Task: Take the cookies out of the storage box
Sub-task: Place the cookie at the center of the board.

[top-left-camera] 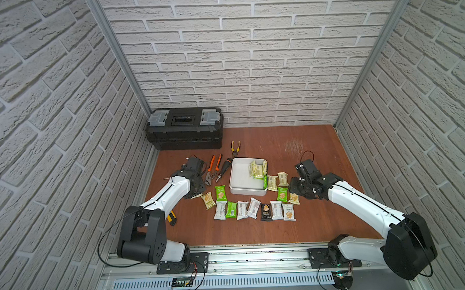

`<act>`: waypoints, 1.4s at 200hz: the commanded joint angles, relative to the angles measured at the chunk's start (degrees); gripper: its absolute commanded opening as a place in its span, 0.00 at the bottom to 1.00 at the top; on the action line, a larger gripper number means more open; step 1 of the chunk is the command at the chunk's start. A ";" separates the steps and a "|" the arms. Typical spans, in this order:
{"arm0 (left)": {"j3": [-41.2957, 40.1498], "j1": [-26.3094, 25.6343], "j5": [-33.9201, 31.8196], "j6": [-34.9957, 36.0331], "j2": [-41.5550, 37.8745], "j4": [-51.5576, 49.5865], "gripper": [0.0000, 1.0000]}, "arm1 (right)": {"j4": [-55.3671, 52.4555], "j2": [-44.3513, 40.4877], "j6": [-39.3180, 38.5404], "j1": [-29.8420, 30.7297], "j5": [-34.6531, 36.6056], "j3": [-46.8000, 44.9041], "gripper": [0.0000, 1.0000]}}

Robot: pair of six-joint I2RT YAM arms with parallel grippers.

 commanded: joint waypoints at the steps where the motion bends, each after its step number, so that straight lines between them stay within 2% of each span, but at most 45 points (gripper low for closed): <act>1: 1.59 1.42 1.56 2.38 3.29 4.30 0.37 | -0.47 -0.54 -0.60 0.46 0.62 1.59 0.59; 47: 3.88 2.45 3.47 3.59 9.35 6.98 0.37 | -0.77 -0.29 -0.30 0.38 0.38 2.03 0.59; 101: 4.24 2.98 4.28 4.93 12.07 7.01 0.50 | -1.62 0.11 -0.74 0.49 0.26 4.51 0.59; 130: 4.73 2.97 3.02 5.36 10.38 5.64 0.58 | -2.64 0.34 -1.32 0.70 0.11 6.86 0.59; 164: 6.07 2.52 -0.29 5.13 3.78 2.31 0.64 | -3.21 2.13 -1.70 2.21 -0.73 11.03 0.58; 190: 7.14 0.52 -1.48 4.10 -1.53 0.56 0.65 | -2.93 6.50 -1.64 5.24 -1.78 15.72 0.57; 223: 7.47 -3.75 0.29 0.76 -5.25 0.89 0.63 | -3.26 15.13 -1.53 9.12 -1.75 23.60 0.54; 280: 8.01 -12.30 3.81 -3.35 -3.43 4.44 0.62 | -4.78 32.74 -5.00 10.30 -3.56 41.24 0.53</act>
